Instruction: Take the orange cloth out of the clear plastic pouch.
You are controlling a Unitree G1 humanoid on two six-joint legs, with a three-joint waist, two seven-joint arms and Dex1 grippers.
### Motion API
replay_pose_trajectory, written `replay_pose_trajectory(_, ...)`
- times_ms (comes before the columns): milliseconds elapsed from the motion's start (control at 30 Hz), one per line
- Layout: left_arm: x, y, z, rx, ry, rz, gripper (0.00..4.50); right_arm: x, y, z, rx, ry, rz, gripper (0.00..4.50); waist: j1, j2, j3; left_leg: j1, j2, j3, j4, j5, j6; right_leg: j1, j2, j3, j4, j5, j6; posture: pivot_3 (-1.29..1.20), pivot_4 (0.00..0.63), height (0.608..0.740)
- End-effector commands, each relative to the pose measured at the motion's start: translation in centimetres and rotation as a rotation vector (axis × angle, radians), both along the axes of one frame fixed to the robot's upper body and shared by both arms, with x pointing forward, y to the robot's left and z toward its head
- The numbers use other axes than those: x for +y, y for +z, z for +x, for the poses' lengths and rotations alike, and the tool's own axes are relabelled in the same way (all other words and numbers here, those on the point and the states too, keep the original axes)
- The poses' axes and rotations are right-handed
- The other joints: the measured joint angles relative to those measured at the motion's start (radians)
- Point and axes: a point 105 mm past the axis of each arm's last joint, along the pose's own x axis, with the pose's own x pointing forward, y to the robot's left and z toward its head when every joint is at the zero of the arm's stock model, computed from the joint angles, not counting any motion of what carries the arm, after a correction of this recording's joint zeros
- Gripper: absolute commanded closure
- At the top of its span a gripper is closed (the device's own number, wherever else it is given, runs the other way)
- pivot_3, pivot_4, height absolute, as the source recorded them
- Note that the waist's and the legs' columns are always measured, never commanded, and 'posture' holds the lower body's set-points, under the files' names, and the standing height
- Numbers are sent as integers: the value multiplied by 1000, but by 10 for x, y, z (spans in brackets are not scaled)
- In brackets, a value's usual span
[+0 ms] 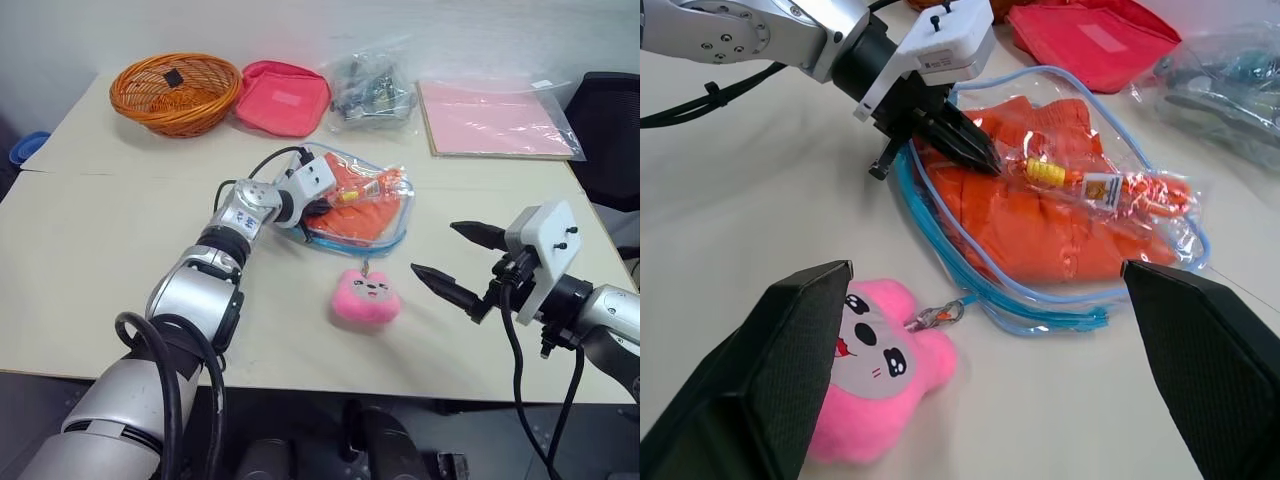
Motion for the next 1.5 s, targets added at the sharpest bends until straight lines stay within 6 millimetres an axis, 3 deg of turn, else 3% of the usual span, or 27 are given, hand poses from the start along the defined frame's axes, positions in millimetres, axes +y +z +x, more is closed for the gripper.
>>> replay_pose_trajectory(33, 8, 37, 0, -48, -38, -124, 4480, 8, 9, -5, -40, 58, -30, 0, -1, 0, 0, 0, 0, 0, 0, 0, 0, 0, 0, 0, 0, 0, 0, 0, 150, 740)
replay_pose_trajectory(133, 35, 51, -1, -61, -34, -184, 4480, 11, 7, -5, -20, 111, -35, 0, -7, 0, 0, 0, 1, 0, 0, 0, 0, 0, 0, 0, 0, 0, 0, 0, 150, 740)
replay_pose_trajectory(200, 67, 56, -2, -79, 16, -216, 4480, 13, 5, -4, -7, 146, -40, 0, -8, 0, 0, 1, 2, 0, 0, 0, -1, 0, 0, 1, 0, 0, -1, 0, 150, 740)
replay_pose_trajectory(333, 162, 56, -15, -141, 259, -231, 4480, 18, -2, 8, 15, 212, -51, 0, -32, 0, 0, 3, 3, -2, -1, 0, -1, 0, 0, 4, 1, 1, -1, 0, 150, 740)
replay_pose_trajectory(500, 289, 45, -71, -164, 735, -295, 4480, 26, -10, 19, 23, 303, -90, 0, -34, -2, 1, 9, 5, -2, 0, 0, -2, -1, 0, 5, 2, 1, -2, 0, 150, 740)
replay_pose_trajectory(667, 368, 22, -138, -178, 1098, -293, 4480, 31, -13, 30, 33, 363, -92, 0, -16, -3, 1, 9, 4, -3, 0, -1, 0, -1, -3, 5, 0, 1, -2, 0, 150, 740)
replay_pose_trajectory(800, 393, 5, -167, -183, 1258, -291, 4480, 37, -16, 34, 37, 407, -93, 0, 5, -3, 0, 8, 4, -4, 0, -2, 0, 0, -5, 2, 0, 0, -2, 0, 150, 740)
replay_pose_trajectory(900, 395, -4, -180, -165, 1297, -305, 4303, 41, -17, 36, 36, 439, -100, 0, 4, -4, 0, 8, 3, -5, 0, -2, 1, 0, -6, 1, 0, 0, -2, 0, 150, 740)
replay_pose_trajectory(967, 393, -6, -184, -159, 1294, -323, 3917, 43, -16, 38, 34, 450, -98, 0, 0, -4, 0, 7, 3, -4, 0, -2, 1, 0, -7, 1, 0, 0, -2, 0, 150, 740)
replay_pose_trajectory(1067, 393, -4, -190, -161, 1298, -317, 2989, 42, -15, 41, 33, 453, -100, 0, -4, -4, 0, 7, 4, -4, 0, -2, 0, 0, -6, 0, 0, 0, -2, 0, 150, 740)
replay_pose_trajectory(1267, 395, 20, -200, -154, 1252, -357, 1064, 38, -20, 58, -2, 390, -143, 0, -12, -4, 0, 8, 4, -3, 0, -3, -1, 0, -6, 1, 1, 0, -2, 0, 150, 740)
replay_pose_trajectory(1300, 394, 30, -202, -167, 1216, -375, 1064, 38, -20, 63, -16, 370, -150, 0, -15, -4, 0, 8, 4, -3, 0, -3, -1, 0, -6, 1, 1, 0, -2, 0, 150, 740)
replay_pose_trajectory(1400, 366, 59, -205, -149, 965, -392, 1064, 40, -26, 83, -58, 313, -214, 0, -28, -4, 0, 8, 4, -3, 0, -3, -1, 0, -6, 1, 1, 0, -3, 0, 150, 740)
replay_pose_trajectory(1500, 334, 64, -208, -86, 747, -341, 1064, 43, -31, 94, -70, 304, -251, 0, -32, -2, 1, 8, 4, -3, -1, -3, -1, -1, -6, 1, 1, -1, -3, 0, 150, 740)
